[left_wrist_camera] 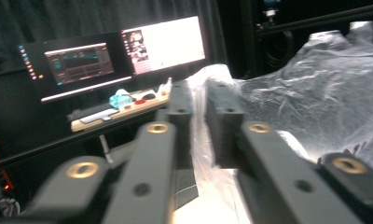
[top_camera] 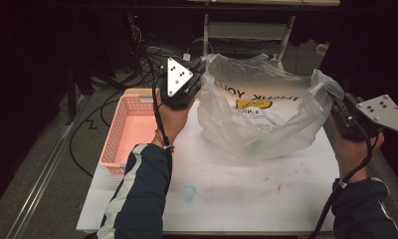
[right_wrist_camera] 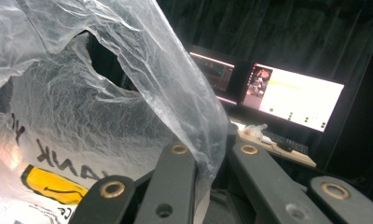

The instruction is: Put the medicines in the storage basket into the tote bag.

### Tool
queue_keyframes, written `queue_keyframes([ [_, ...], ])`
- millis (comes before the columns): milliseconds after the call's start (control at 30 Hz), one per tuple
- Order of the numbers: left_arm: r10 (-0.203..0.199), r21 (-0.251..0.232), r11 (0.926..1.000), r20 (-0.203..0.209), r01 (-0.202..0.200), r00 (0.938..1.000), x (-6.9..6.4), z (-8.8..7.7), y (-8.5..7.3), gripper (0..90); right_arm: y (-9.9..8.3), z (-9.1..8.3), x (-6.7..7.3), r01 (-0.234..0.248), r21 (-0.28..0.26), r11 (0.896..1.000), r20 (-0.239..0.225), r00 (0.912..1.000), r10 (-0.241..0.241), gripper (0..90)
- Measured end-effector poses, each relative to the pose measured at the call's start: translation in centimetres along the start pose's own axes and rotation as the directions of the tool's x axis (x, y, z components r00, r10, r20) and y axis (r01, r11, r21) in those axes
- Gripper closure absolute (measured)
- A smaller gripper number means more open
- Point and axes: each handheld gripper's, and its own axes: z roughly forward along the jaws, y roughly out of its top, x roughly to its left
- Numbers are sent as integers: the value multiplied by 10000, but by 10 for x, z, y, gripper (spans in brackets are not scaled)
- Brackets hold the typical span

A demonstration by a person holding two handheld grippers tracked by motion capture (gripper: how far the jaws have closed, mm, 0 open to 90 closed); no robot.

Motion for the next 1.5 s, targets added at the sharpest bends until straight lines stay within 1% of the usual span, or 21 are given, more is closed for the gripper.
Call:
queue_keyframes([
  [33,-15,1,10000,4,15,10000,0,-2,-2,647,-2,0,0,-27,11,10000,-22,10000,27,900],
  [100,47,-18,10000,33,-47,10000,0,-8,-4,628,-5,0,-1,-3,92,10000,-59,10000,4,900],
  [200,154,50,9999,11,-154,9999,0,-16,-6,475,-6,-1,0,-4,189,9998,-64,10000,5,900],
  [267,229,-2,9997,287,-229,9993,0,-23,-6,433,-7,-1,-1,8,223,9998,-73,10000,-6,900],
  [300,302,32,9995,390,-304,9988,0,-27,-5,362,-7,-1,-2,47,243,9997,-44,10000,-46,900],
  [333,442,87,9990,504,-447,9978,-2,-32,-5,333,-6,-1,-3,66,240,9997,-51,10000,-64,900],
  [467,776,175,9967,816,-792,9936,-6,-47,-7,267,-7,-1,-4,57,333,9994,-27,10000,-56,900],
  [533,897,280,9953,952,-927,9914,-7,-55,-9,262,-8,-1,-4,119,422,9990,-60,9999,-117,900],
  [600,931,365,9946,1082,-976,9898,-8,-62,-11,225,-10,-1,-3,161,536,9984,-164,9997,-152,893],
  [667,1018,424,9933,1145,-1072,9882,-10,-68,-12,225,-10,-2,-2,183,624,9979,-211,9996,-171,849],
  [767,1220,723,9888,1101,-1304,9864,-16,-71,-16,225,-11,-4,-1,277,657,9975,-369,9990,-253,836],
  [933,1279,957,9853,1329,-1412,9828,-23,-71,-27,224,-9,-3,-2,571,1004,9933,-676,9964,-505,677],
  [1000,1305,1126,9829,1322,-1457,9826,-25,-68,-32,225,-8,-4,-5,533,881,9947,-765,9960,-466,626],
  [1067,1271,1271,9814,1331,-1441,9829,-26,-64,-35,224,-4,-7,-7,518,876,9948,-670,9967,-460,560],
  [1167,1234,1388,9804,1209,-1399,9850,-27,-58,-37,225,4,-12,-9,542,783,9955,-863,9951,-474,496],
  [1267,1278,1358,9807,990,-1407,9868,-27,-55,-36,242,13,-19,-9,822,696,9942,-1179,9903,-736,455],
  [1367,1277,1422,9799,912,-1398,9876,-27,-52,-36,274,21,-25,-7,1013,873,9910,-1522,9845,-873,410],
  [1400,1303,1476,9788,850,-1418,9878,-27,-52,-36,317,22,-26,-7,1034,914,9904,-1618,9829,-877,408],
  [1433,1260,1540,9782,919,-1391,9878,-27,-51,-36,397,24,-27,-6,1035,946,9901,-1732,9811,-860,396],
  [1467,1223,1525,9785,1145,-1391,9859,-26,-51,-37,486,26,-29,-4,1045,967,9898,-1833,9793,-855,388],
  [1500,1261,1550,9769,1396,-1474,9821,-26,-51,-38,614,27,-31,-2,1036,1045,9891,-2003,9764,-811,384],
])
